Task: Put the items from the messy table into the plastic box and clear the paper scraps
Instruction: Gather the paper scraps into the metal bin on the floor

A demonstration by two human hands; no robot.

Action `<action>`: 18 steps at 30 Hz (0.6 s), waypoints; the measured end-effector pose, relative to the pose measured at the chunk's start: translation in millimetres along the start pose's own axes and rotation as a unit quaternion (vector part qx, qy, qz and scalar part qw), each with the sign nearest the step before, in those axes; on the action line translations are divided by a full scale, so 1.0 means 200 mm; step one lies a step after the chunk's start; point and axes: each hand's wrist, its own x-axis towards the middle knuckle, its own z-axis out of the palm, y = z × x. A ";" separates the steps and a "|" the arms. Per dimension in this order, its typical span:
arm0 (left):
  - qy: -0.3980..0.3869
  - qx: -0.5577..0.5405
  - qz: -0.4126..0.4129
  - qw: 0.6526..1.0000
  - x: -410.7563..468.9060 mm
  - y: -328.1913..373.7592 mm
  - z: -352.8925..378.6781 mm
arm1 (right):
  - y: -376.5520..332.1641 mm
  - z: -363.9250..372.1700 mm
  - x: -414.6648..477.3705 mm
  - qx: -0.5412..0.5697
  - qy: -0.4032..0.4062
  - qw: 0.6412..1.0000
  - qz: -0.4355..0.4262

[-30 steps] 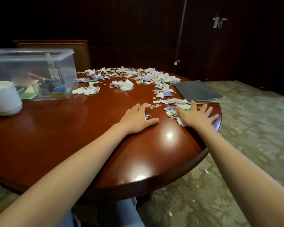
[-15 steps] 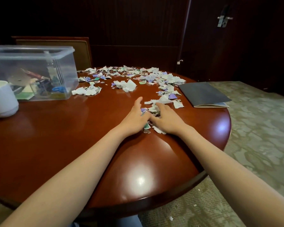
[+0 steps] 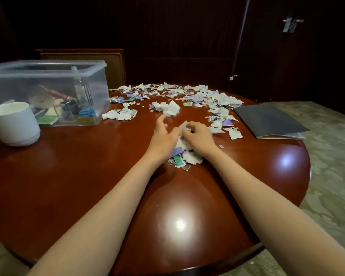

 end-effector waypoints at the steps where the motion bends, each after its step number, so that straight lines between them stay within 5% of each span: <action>1: -0.032 0.032 -0.006 0.999 0.00 0.00 -0.01 | -0.01 -0.02 -0.01 0.043 0.017 0.999 0.013; 4: -0.114 0.211 -0.021 0.971 -0.02 -0.03 0.01 | -0.01 -0.07 -0.02 0.124 0.079 0.987 0.064; 7: -0.115 0.380 0.033 0.917 -0.02 -0.07 0.06 | 0.01 -0.10 -0.03 0.128 0.121 0.979 0.100; 13: -0.086 0.387 0.106 0.912 0.02 -0.07 0.08 | -0.02 -0.12 -0.07 -0.094 0.033 0.988 0.116; 18: -0.066 0.404 0.131 0.903 -0.01 -0.05 0.07 | -0.02 -0.10 -0.10 -0.100 0.022 0.989 0.103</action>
